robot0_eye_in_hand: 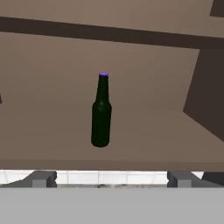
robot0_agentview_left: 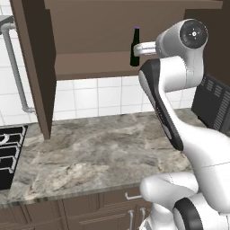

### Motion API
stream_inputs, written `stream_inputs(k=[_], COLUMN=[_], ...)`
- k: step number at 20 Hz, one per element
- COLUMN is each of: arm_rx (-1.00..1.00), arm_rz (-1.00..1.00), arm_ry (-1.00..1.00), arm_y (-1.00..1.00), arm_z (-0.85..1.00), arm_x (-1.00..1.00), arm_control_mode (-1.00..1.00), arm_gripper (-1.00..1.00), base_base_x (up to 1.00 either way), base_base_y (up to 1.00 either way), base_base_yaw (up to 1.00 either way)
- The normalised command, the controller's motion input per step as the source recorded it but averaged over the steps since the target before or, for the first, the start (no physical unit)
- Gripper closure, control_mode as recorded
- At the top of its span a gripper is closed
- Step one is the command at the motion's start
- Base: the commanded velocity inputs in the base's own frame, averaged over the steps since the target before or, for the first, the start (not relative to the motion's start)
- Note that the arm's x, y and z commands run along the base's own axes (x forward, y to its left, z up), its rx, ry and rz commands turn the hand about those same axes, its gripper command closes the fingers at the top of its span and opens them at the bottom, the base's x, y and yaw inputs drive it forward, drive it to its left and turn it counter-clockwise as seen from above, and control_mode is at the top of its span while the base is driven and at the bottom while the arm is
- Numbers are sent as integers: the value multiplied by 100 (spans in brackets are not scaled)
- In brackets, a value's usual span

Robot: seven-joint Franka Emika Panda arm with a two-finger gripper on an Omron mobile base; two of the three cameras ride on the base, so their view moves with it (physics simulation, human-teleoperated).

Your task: Open the cabinet directly in front. Then move the beer and the mug to the dining counter with the candle on it.

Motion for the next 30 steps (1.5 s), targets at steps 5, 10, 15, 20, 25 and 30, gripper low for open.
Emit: stream_inputs(k=[5,10,15,20,25,30], arm_rx=[3,14,6,0,0,0], arm_rz=[0,1,2,0,0,0], arm_ry=[0,0,0,0,0,0], arm_y=[0,0,0,0,0,1], arm_z=[0,-4,-5,0,0,0], arm_x=[19,8,7,7,20,34], arm_control_mode=[-100,-100,-100,-100,-100,-100], arm_gripper=[-100,-100,-100,-100,-100,-100], base_base_x=[0,0,0,0,0,0], base_base_y=[0,0,0,0,0,0], base_base_yaw=[0,0,0,0,0,0])
